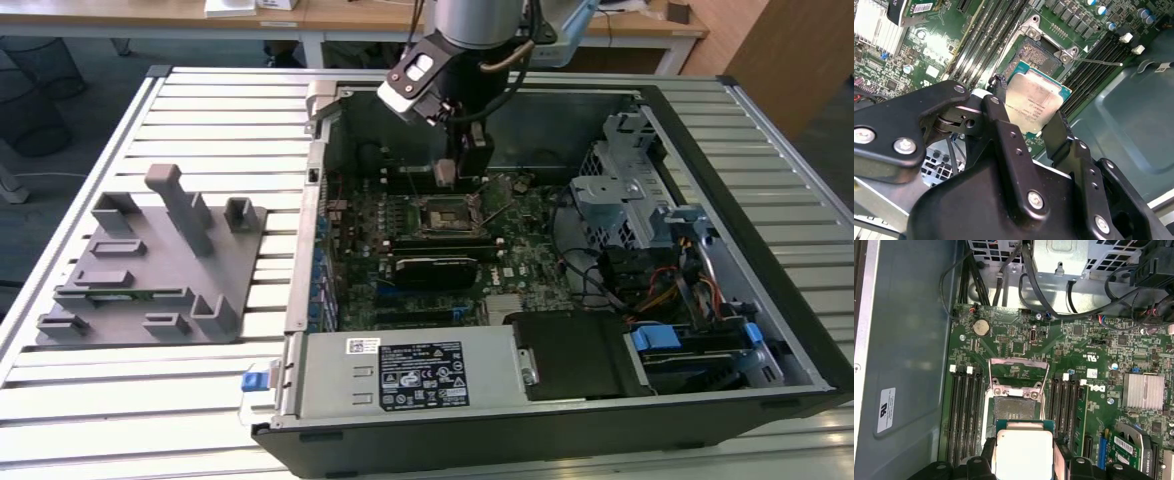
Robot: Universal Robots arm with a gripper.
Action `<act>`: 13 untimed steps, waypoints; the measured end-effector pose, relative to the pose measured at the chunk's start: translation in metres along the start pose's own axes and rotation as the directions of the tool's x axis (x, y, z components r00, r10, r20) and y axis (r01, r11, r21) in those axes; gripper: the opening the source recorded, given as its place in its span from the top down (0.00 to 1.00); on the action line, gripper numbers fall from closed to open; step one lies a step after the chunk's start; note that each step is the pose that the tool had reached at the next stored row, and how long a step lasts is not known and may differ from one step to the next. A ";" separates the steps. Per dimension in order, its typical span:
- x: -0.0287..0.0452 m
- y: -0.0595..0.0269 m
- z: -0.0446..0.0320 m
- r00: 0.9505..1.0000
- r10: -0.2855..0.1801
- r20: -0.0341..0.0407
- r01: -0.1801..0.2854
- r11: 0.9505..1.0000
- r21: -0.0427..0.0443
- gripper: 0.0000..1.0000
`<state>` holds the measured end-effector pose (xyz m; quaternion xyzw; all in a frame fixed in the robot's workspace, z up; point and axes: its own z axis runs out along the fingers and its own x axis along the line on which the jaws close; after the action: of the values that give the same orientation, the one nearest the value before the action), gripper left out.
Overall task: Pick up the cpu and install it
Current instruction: 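Place the cpu into insertion slot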
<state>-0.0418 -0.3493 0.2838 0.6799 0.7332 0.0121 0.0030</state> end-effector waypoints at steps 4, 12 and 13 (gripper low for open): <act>0.0000 0.0000 0.0011 1.000 0.000 0.000 0.000 1.000 0.000 0.46; 0.0000 0.0000 0.0024 1.000 0.000 0.000 0.000 1.000 0.000 0.46; 0.0000 -0.0001 0.0026 1.000 0.000 0.000 0.000 1.000 0.000 0.46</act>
<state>-0.0418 -0.3493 0.2811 0.6799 0.7332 0.0121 0.0030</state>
